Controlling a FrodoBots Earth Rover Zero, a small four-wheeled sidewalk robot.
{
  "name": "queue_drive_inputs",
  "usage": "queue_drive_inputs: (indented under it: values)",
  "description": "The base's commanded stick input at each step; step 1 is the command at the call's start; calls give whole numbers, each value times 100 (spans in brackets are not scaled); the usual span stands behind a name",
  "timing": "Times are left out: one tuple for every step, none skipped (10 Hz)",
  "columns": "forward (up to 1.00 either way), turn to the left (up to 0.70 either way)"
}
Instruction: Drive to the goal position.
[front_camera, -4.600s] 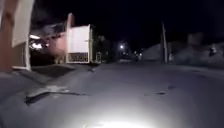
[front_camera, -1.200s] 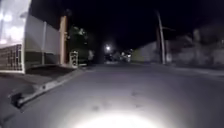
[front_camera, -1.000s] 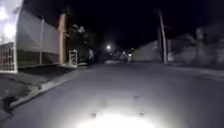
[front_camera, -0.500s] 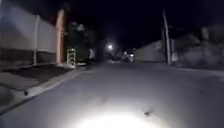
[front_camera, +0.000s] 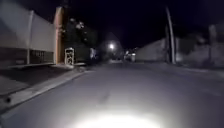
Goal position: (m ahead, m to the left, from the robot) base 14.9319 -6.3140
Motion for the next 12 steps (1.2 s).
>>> queue_drive_inputs:
  values:
    - [100,0]
    - [100,0]
    - [100,0]
    - [100,0]
    - [100,0]
    - [100,0]
    - [100,0]
    - [100,0]
    - [100,0]
    - [100,0]
    - [100,0]
    - [100,0]
